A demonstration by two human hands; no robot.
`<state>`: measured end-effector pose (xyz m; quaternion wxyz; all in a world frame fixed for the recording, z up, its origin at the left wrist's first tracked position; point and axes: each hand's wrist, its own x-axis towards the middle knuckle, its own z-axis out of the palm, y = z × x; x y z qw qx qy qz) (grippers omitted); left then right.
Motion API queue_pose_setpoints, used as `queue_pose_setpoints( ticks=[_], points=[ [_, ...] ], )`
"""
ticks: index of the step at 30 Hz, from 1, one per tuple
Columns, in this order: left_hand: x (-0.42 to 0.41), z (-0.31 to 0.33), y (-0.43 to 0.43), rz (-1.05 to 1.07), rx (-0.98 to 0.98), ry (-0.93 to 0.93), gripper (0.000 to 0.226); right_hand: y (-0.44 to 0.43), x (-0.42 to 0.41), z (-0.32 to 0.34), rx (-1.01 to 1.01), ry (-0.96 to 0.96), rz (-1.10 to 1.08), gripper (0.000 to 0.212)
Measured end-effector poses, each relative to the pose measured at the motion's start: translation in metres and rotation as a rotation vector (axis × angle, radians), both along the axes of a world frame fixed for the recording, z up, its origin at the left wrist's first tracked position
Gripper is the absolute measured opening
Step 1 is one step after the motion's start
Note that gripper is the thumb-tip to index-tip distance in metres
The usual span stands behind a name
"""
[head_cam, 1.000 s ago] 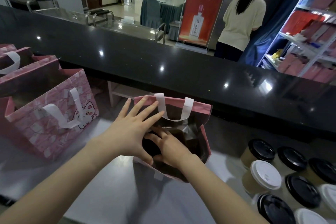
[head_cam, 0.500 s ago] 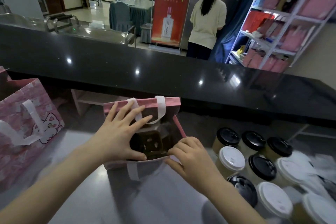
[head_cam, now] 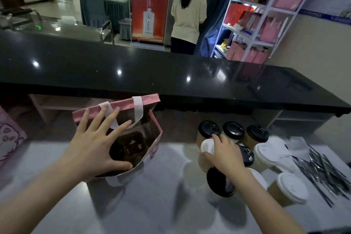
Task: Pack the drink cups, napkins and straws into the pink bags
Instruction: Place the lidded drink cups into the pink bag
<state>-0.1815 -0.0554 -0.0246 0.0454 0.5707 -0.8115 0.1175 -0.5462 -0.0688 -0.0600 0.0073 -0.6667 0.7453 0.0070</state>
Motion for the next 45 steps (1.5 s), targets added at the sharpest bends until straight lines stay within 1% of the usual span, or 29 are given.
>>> queue_pose_setpoints(
  ticks=[2, 4, 10, 12, 14, 17, 20, 22, 24, 26, 28, 30, 33, 37, 41, 43, 45],
  points=[
    [-0.001, 0.000, 0.001, 0.004, -0.011, -0.008, 0.112, -0.009, -0.003, -0.005, 0.075, 0.024, -0.042, 0.078],
    [-0.002, -0.001, 0.003, 0.008, -0.025, -0.017, 0.112, -0.013, -0.003, -0.010, 0.120, 0.034, -0.052, 0.079],
    [-0.001, 0.001, 0.009, 0.061, -0.034, -0.023, 0.107, -0.013, 0.003, -0.020, 0.032, -0.011, 0.009, 0.075],
    [-0.001, 0.003, 0.012, 0.088, -0.018, -0.043, 0.106, -0.010, 0.008, -0.016, 0.049, -0.033, 0.035, 0.078],
    [-0.001, 0.002, 0.013, 0.117, -0.001, -0.061, 0.108, -0.004, 0.016, -0.005, 0.025, -0.083, 0.060, 0.078],
    [0.000, 0.001, 0.013, 0.137, 0.008, -0.076, 0.111, 0.008, 0.033, 0.028, -0.170, -0.191, 0.180, 0.074],
    [-0.002, 0.002, 0.013, 0.150, 0.024, -0.078, 0.114, 0.021, 0.050, 0.079, -0.370, -0.313, 0.343, 0.076],
    [-0.003, 0.002, 0.012, 0.160, 0.037, -0.086, 0.118, 0.029, 0.061, 0.117, -0.460, -0.362, 0.455, 0.077],
    [-0.004, 0.001, 0.013, 0.170, 0.045, -0.100, 0.122, 0.038, 0.072, 0.148, -0.489, -0.440, 0.555, 0.075],
    [-0.005, 0.001, 0.013, 0.179, 0.052, -0.105, 0.125, 0.045, 0.086, 0.164, -0.436, -0.533, 0.640, 0.074],
    [-0.005, 0.003, 0.014, 0.175, 0.064, -0.097, 0.127, 0.048, 0.105, 0.164, -0.363, -0.563, 0.713, 0.075],
    [-0.006, 0.005, 0.015, 0.164, 0.078, -0.083, 0.127, 0.044, 0.126, 0.152, -0.313, -0.531, 0.749, 0.079],
    [-0.004, 0.008, 0.020, 0.171, 0.073, -0.072, 0.126, 0.029, 0.154, 0.125, -0.233, -0.464, 0.700, 0.087],
    [0.010, 0.011, 0.028, 0.203, 0.099, -0.074, 0.125, 0.016, 0.164, 0.095, -0.198, -0.294, 0.713, 0.084],
    [0.031, 0.015, 0.033, 0.169, 0.156, -0.075, 0.121, 0.014, 0.159, 0.081, -0.144, -0.070, 0.817, 0.083],
    [0.038, 0.017, 0.036, 0.134, 0.184, -0.057, 0.125, 0.016, 0.158, 0.077, -0.122, 0.042, 0.879, 0.082],
    [0.038, 0.017, 0.039, 0.102, 0.195, -0.053, 0.130, 0.019, 0.163, 0.075, -0.150, 0.130, 0.957, 0.080]
  ],
)
